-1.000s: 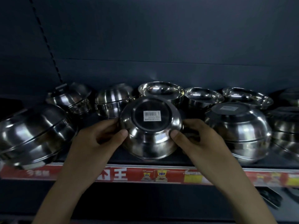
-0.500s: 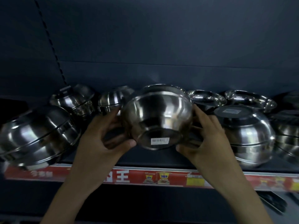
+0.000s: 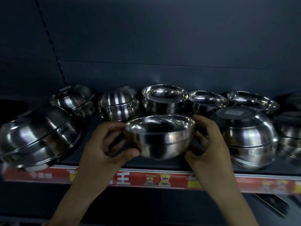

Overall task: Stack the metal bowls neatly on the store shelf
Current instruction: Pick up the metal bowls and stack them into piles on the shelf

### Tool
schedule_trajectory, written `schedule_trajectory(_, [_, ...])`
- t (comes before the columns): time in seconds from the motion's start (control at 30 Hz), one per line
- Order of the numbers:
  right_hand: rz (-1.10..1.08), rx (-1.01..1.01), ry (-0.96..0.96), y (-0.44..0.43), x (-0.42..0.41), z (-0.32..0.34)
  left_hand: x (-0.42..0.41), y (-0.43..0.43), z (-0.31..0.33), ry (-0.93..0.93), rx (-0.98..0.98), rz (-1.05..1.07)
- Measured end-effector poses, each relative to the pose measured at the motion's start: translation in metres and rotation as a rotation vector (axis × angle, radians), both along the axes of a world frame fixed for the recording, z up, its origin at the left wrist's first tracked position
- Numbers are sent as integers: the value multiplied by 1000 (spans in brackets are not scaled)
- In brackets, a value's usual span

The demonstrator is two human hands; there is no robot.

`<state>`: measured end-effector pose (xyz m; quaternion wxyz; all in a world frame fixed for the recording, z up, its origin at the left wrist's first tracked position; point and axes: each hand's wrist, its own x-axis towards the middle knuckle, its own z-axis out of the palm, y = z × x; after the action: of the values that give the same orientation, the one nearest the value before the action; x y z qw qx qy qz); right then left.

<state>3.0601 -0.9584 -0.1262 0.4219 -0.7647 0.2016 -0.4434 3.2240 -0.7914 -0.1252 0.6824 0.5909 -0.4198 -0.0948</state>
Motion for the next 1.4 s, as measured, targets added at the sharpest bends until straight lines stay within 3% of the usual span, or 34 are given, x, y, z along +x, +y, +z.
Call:
schedule_trajectory(0.4, [47, 92, -15, -5, 0, -20, 9, -4, -12, 38, 9, -70])
schedule_trajectory(0.83, [169, -5, -18, 10, -11, -19, 20, 7, -9, 155, 115, -226])
schedule_trajectory(0.97, [89, -22, -104, 17, -5, -18, 16, 6, -1, 146, 24, -207])
schedule_trajectory(1.2, [-14, -67, -501, 7, 41, 17, 25, -39, 40, 22, -201, -143])
schedule_trajectory(1.4, [-140, -99, -484, -34, 86, 45, 49, -94, 63, -85, -289, -97])
